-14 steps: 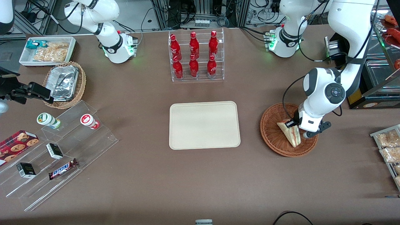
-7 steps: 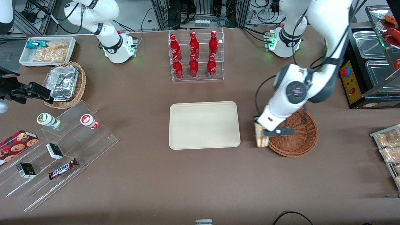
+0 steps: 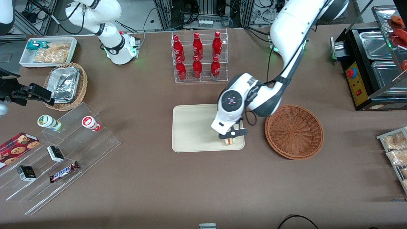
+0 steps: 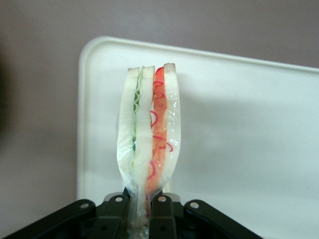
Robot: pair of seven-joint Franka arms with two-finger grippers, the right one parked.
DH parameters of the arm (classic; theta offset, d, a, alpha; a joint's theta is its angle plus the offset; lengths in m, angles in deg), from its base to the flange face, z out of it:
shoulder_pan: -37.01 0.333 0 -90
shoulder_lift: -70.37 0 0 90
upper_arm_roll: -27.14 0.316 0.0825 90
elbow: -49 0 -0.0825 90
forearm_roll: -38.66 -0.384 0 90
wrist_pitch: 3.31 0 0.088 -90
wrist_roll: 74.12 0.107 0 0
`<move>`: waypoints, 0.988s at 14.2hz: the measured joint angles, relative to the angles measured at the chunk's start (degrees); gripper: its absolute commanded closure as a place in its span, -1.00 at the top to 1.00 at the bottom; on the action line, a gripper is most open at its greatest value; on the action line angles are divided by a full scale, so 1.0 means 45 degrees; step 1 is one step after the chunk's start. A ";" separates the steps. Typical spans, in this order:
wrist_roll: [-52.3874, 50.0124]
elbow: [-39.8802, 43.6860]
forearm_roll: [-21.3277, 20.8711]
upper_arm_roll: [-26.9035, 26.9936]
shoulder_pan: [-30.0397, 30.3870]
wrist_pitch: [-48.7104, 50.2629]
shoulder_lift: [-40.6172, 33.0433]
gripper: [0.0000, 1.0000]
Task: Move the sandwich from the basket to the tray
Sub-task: 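Lift the sandwich and carry it over the cream tray, then lower the sandwich onto the tray and open the left gripper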
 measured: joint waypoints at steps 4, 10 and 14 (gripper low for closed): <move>-0.0422 0.0368 -0.0134 0.0004 -0.0790 0.0053 0.0593 -1.00; -0.0417 0.0370 -0.0317 0.0029 -0.1094 -0.0655 0.0764 -1.00; -0.0415 0.0359 -0.0340 0.0046 -0.1093 -0.1005 0.0782 -0.79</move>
